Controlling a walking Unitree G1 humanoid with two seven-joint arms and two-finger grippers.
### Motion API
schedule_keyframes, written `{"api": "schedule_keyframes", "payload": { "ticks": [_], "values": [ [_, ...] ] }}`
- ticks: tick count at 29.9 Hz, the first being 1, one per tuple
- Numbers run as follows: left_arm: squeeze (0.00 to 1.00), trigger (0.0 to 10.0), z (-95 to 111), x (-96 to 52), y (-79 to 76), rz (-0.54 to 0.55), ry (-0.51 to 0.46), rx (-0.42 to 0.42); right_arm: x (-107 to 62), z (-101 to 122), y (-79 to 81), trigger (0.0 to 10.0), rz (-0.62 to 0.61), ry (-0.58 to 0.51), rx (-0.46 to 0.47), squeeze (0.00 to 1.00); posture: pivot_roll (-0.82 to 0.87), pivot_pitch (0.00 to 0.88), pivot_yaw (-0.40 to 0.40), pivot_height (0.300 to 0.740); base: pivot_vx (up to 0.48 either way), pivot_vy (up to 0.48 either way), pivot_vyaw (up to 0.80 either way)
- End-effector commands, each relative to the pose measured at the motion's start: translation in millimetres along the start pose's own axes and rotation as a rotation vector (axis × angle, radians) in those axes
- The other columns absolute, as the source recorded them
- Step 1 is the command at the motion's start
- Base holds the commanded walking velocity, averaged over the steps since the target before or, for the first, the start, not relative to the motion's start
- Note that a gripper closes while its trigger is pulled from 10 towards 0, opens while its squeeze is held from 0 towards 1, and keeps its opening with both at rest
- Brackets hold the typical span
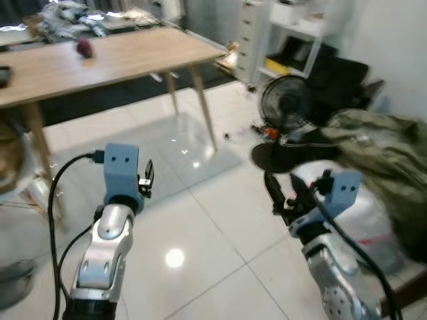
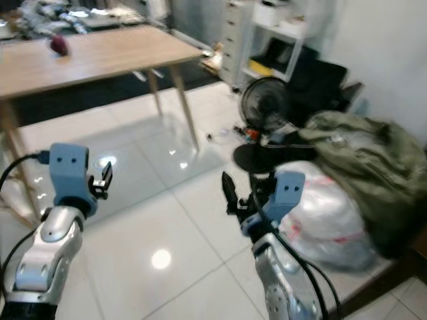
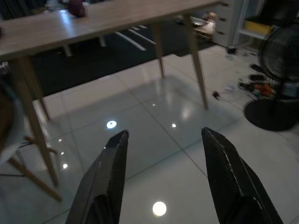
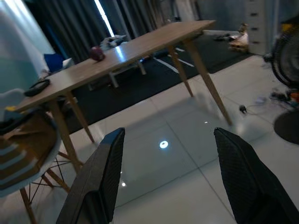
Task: Setting the table
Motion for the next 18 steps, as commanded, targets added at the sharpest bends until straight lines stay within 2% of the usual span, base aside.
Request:
{"api": "schedule_keyframes", "payload": {
  "ticks": [1,13,18],
  "values": [
    [0.00,10.0,2.1,1.5,3.7,0.019,-0.007,0.015,0.1,0.0,0.7,10.0,0.001,0.001,0.000,0.00,0.10,0.095,0.062,0.740,0.480,0.000,0.79],
    [0.00,10.0,2.1,2.1,2.3,0.015,-0.011,0.015,0.6,-0.2,-0.2,10.0,-0.004,0.002,-0.003,0.00,0.10,0.094,0.061,0.740,0.480,0.000,0.79],
    [0.00,10.0,-0.6,1.7,-0.7,-0.005,-0.004,0.021,1.7,-0.6,-8.0,10.0,-0.052,0.006,-0.019,0.00,0.09,0.088,0.059,0.740,0.480,0.000,0.79]
  ]
}}
Point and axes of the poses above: a point about 5 cm out from each wrist's last joint towards the gripper, its own x axis pointing out of the wrist towards the gripper, its own z axis along the axis of the wrist's last joint, y = z × x, the point moved 2 cm from there along x, pointing out of the wrist towards the gripper, and after that the axes turned 12 degrees about -x, right-handed, at the moved point
